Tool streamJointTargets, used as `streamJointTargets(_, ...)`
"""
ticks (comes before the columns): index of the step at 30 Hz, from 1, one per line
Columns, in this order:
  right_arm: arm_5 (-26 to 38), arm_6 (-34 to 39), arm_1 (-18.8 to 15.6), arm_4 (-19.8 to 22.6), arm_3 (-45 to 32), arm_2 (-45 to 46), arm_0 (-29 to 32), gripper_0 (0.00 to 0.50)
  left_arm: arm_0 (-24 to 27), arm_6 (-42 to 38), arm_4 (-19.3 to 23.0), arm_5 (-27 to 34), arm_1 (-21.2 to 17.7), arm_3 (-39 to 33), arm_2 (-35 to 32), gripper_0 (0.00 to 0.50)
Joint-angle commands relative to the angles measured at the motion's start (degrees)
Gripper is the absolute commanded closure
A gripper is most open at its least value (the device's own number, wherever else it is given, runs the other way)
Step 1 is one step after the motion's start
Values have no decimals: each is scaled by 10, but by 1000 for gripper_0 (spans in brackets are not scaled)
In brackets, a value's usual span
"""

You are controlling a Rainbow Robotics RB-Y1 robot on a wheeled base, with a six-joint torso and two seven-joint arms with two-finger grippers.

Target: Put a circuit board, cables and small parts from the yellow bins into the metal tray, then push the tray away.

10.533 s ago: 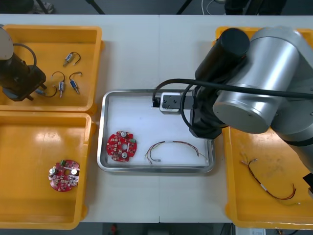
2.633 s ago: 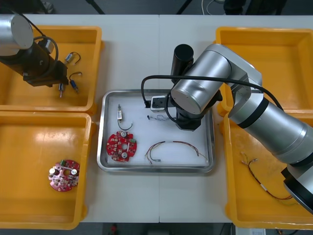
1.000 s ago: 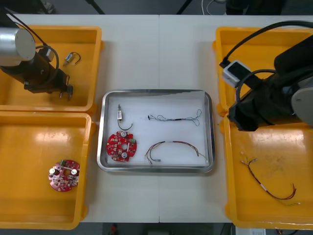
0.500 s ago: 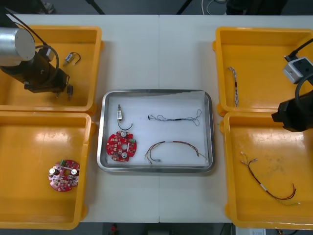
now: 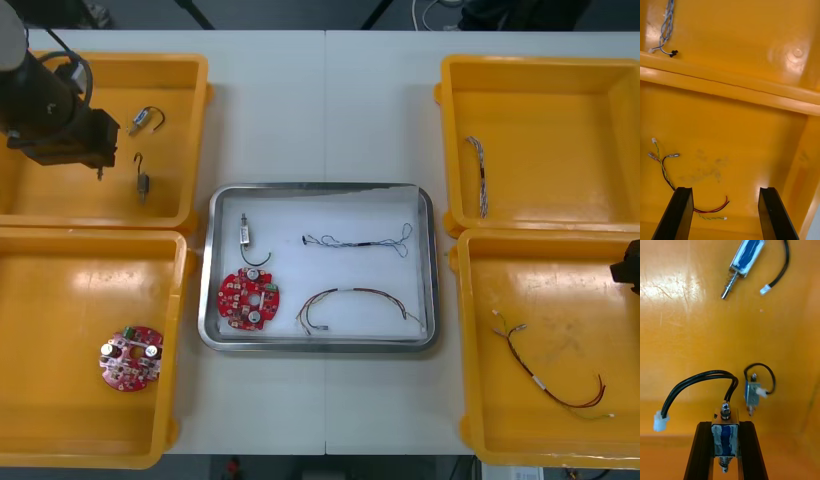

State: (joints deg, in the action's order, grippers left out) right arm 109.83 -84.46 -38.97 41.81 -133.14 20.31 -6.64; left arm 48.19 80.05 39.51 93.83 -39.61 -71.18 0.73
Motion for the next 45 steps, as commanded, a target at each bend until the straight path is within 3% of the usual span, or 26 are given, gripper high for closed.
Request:
streamJointTargets(1,2,76,0,6,-12,18,15,0,-2,-57,-8,61,-33,-99,-10,500)
streamJointTargets(6,2,132,13,15,-12,14,15,0,-2,-115,7,116,-27,-176,22,500)
streamJointTargets(15,2,178,14,56,-12,12,15,0,1,-208,44,146,8,-266,63,500)
streamJointTargets(28,2,178,15,50,-12,3,16,0,28,-321,50,147,85,-304,163,500)
streamJointTargets(35,2,178,14,21,-12,-15,16,0,34,-372,32,72,110,-282,248,500)
streamJointTargets(45,2,178,14,17,-12,-15,11,0,35,-367,17,-28,122,-208,334,500)
